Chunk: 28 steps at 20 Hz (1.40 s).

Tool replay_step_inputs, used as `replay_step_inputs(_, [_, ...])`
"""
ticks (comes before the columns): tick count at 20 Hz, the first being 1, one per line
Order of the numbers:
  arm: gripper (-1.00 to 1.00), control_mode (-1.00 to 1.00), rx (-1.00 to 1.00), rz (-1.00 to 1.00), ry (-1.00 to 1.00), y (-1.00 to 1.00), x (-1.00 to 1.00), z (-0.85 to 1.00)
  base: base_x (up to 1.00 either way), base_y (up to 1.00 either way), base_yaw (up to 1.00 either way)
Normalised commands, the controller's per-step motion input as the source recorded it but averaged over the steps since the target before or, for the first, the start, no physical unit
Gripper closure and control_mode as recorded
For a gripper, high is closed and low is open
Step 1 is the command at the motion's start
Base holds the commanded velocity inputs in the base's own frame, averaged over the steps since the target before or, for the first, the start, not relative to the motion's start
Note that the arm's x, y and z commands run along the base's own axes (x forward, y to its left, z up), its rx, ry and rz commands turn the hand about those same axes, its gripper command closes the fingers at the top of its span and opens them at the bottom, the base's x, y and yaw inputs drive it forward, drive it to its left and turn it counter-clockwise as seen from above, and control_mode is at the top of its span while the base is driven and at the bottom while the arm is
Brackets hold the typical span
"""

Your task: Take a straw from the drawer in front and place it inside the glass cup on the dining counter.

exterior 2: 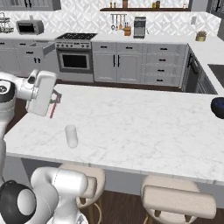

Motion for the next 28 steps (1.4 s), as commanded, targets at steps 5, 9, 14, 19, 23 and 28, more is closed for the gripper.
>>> replay_step_inputs(5, [1.0,-1.0,-0.19,0.09,0.0,0.21,0.1,0.0,0.0,0.0,0.0])
replay_step_inputs(9, [1.0,-1.0,-0.15,0.07,0.0,0.21,0.11,-0.06,0.0,0.0,0.0])
replay_step_inputs(14, [1.0,-1.0,-0.19,0.02,0.0,0.01,0.4,-0.09,0.0,0.0,0.0])
replay_step_inputs(19, [1.0,-1.0,-0.18,0.0,0.01,0.0,0.34,-0.25,0.0,0.0,0.0])
replay_step_inputs(23, [1.0,-1.0,-0.09,0.01,0.05,0.0,0.18,-0.28,0.0,0.0,0.0])
replay_step_inputs(28, [1.0,-1.0,-0.01,0.02,0.02,0.0,0.13,-0.13,0.0,0.0,0.0])
